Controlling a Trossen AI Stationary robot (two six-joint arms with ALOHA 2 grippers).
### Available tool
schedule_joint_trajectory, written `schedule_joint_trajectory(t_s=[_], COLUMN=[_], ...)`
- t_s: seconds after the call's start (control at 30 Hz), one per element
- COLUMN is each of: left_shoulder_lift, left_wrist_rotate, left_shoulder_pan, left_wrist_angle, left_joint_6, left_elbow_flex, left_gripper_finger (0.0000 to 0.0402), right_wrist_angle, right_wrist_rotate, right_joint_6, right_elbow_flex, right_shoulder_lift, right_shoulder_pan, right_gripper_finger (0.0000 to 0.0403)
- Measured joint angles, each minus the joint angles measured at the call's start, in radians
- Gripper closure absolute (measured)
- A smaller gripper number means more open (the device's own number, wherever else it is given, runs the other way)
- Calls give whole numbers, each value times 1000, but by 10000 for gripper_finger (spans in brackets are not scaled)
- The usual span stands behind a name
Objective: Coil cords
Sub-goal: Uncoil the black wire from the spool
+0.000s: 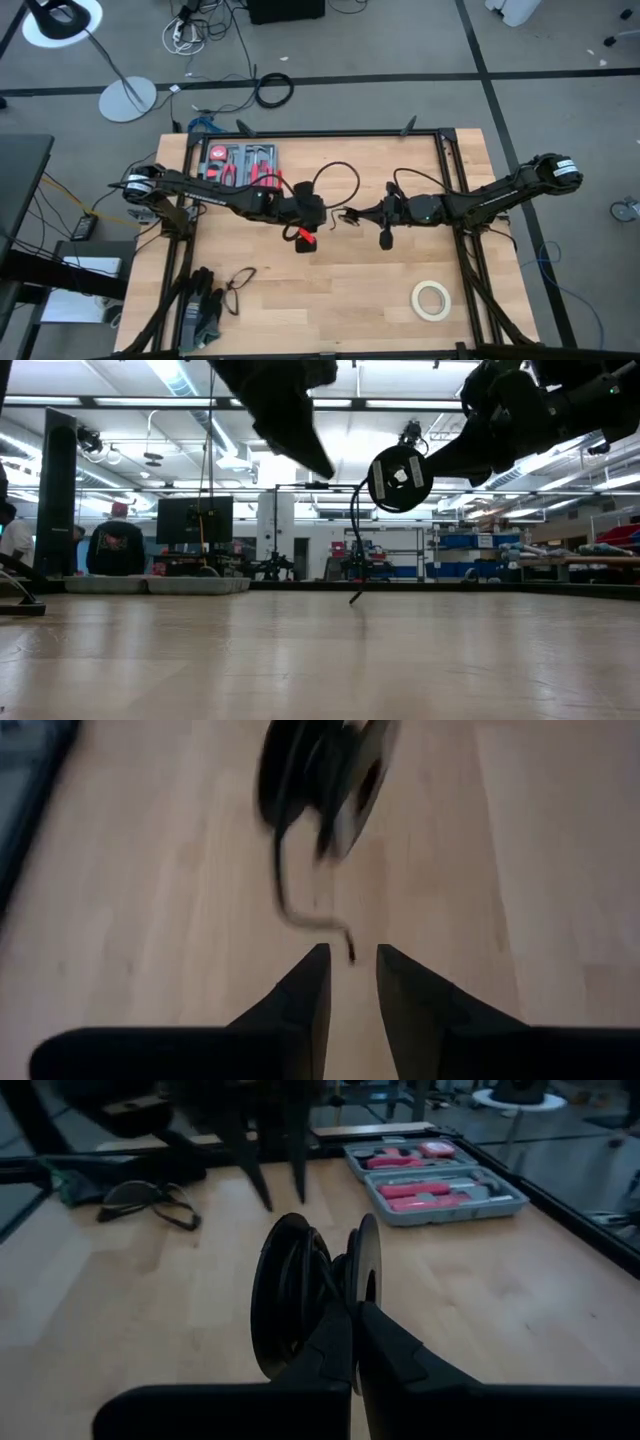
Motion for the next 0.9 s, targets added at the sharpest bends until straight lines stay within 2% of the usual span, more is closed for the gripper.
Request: schedule_joint_trajectory(t_s=[0.1, 0.47, 0.7, 0.9], left_shoulder_lift=[10, 13, 13, 51], left_wrist_rotate=[1, 95, 61, 61], left_shoulder_pan=[12, 12, 21, 37], left_wrist_angle=[-1, 69, 76, 103], left_joint_6=[-50, -47, -48, -50], left_elbow_flex=[-1, -3, -3, -3], left_gripper_finger=[314, 291, 258, 254], right_wrist_angle=[28, 46, 50, 84], right_wrist_rotate=[-29, -30, -38, -48], right_joint_6=[-5, -46, -47, -64], right_elbow_flex=[0, 0, 0, 0], right_shoulder_lift=[-1, -1, -2, -2], right_shoulder_pan=[2, 27, 27, 28], right_gripper_finger=[403, 402, 402, 402])
